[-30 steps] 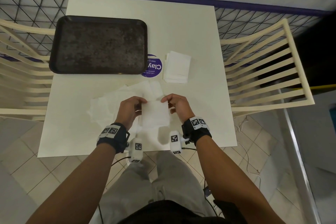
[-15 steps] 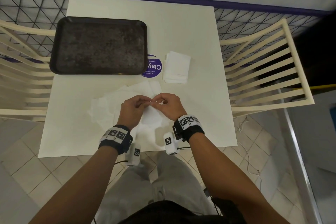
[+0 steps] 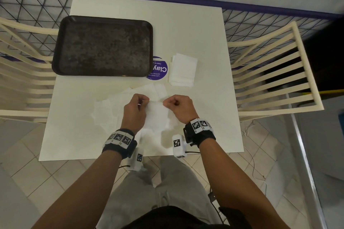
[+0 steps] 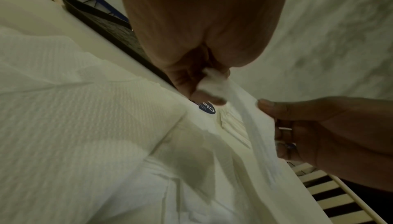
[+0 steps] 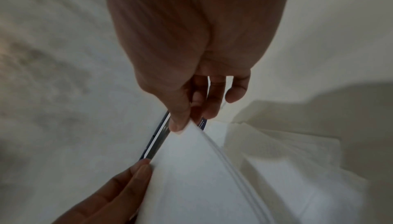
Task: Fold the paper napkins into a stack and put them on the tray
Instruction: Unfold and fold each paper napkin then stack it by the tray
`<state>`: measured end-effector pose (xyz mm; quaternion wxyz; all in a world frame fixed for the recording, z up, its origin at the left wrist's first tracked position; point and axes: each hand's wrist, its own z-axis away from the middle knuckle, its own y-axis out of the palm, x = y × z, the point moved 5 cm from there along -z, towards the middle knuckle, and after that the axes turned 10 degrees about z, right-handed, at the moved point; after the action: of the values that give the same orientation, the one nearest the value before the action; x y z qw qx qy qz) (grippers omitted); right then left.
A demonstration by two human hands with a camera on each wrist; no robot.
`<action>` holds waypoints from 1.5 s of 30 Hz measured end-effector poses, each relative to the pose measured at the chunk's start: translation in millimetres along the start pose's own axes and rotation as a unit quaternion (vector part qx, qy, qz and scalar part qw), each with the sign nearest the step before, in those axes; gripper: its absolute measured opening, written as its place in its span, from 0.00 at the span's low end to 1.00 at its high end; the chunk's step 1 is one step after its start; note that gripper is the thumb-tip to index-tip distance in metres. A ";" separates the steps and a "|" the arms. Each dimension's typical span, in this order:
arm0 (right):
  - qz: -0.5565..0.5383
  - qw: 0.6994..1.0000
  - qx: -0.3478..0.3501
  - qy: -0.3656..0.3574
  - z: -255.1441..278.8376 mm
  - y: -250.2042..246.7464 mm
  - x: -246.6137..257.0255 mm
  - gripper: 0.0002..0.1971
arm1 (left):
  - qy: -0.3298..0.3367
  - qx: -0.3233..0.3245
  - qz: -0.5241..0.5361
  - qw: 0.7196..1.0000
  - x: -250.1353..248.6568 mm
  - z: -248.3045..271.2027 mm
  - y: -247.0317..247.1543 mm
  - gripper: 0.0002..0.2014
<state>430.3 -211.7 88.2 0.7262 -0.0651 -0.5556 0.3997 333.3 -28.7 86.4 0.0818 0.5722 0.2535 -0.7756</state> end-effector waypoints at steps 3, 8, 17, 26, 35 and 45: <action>-0.024 1.000 -0.015 0.011 -2.9 2.5 3.2 0.04 | -0.005 -0.013 -0.012 1.000 -2.5 -1.1 2.6 0.06; -0.057 0.996 -0.004 0.061 -1.0 12.3 5.6 0.16 | -0.002 -0.031 -0.018 0.999 -2.7 -6.3 3.2 0.06; 0.050 0.998 0.035 0.032 -4.0 8.5 12.0 0.09 | -0.025 -0.027 -0.002 0.999 -3.6 -18.0 8.3 0.08; 0.089 0.983 -0.127 0.099 -104.1 -81.3 3.0 0.11 | -0.082 0.034 -0.019 0.996 22.5 -18.2 -0.9 0.09; 0.112 0.965 -0.132 0.196 -149.3 -95.5 -11.6 0.08 | -0.124 0.009 -0.015 0.992 38.1 -19.7 -18.9 0.09; 0.143 0.948 -0.198 0.202 -136.1 -87.4 -11.3 0.26 | -0.120 -0.004 -0.011 0.993 37.6 -24.2 -25.3 0.08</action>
<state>590.9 -230.3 75.8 0.7311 -0.3657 -0.4498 0.3598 330.8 10.9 53.8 0.1055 0.4713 0.2517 -0.8387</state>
